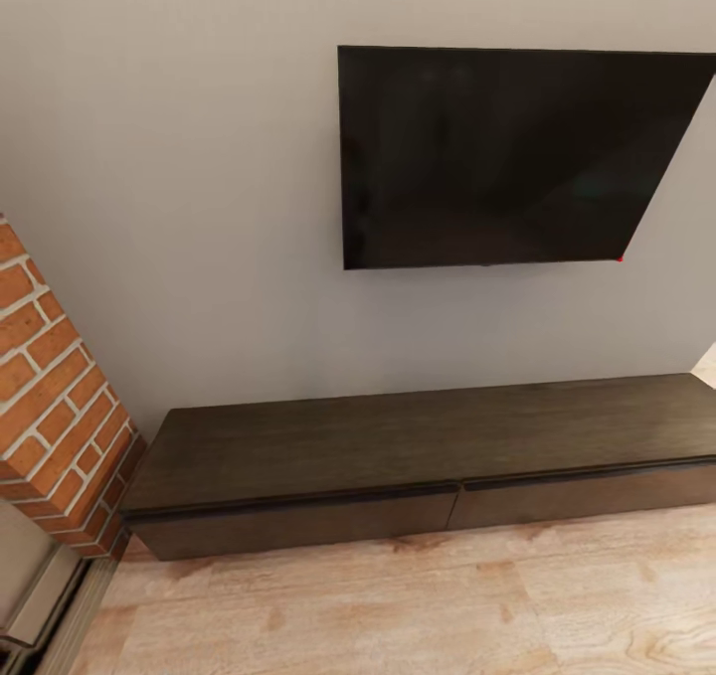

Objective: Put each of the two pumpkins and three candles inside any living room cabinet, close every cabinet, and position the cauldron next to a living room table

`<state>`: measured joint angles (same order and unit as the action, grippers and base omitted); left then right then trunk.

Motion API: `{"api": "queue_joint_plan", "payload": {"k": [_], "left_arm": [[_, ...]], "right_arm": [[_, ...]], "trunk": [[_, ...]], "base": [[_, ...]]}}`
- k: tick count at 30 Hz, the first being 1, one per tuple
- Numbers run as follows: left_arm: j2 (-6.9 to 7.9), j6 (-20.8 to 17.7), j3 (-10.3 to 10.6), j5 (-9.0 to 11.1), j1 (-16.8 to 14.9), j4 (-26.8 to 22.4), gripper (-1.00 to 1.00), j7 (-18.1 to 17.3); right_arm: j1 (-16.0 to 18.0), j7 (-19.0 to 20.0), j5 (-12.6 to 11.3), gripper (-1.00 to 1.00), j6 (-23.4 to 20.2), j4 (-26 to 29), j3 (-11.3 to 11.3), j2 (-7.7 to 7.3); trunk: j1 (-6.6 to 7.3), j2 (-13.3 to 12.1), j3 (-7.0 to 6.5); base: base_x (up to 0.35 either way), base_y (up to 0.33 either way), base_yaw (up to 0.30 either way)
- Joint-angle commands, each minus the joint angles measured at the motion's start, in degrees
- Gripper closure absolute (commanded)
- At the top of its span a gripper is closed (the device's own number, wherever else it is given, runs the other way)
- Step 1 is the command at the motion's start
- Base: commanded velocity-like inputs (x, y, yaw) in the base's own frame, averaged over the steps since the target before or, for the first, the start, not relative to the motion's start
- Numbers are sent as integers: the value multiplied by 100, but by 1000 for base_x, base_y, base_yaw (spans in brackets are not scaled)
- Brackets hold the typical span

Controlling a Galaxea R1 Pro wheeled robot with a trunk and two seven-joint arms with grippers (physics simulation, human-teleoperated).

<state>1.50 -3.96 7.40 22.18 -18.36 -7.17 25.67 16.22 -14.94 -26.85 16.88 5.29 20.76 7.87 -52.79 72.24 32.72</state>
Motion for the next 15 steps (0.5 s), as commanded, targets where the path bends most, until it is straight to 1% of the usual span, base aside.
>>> {"api": "queue_joint_plan", "payload": {"k": [1, 3, 5, 11, 15], "left_arm": [[-10, 83, 28, -2, -1, 143, -100, 0], [-44, 223, 48, -3, -1, 343, -100, 0], [-120, 360, 60, 0, 3, 541, -100, 0], [-277, 447, 68, 7, 50, 675, -100, 0], [-326, 447, 62, 19, 121, 688, -100, 4]], "right_arm": [[-1, 2, -1, -100, 62, -56, 1, -13], [-3, 5, -1, -100, 113, -120, 0, -34], [-4, 7, 2, -100, 145, -164, -1, -48], [-4, 9, 4, -100, 160, -275, -2, -71], [-4, 9, 4, -100, 153, -335, 2, -177]], "trunk": [[0, 0, 0], [0, 0, 0], [0, 0, 0], [0, 0, 0], [0, 0, 0]], "base": [[0, 0, 0], [0, 0, 0], [0, 0, 0], [0, 0, 0], [0, 0, 0]]}}
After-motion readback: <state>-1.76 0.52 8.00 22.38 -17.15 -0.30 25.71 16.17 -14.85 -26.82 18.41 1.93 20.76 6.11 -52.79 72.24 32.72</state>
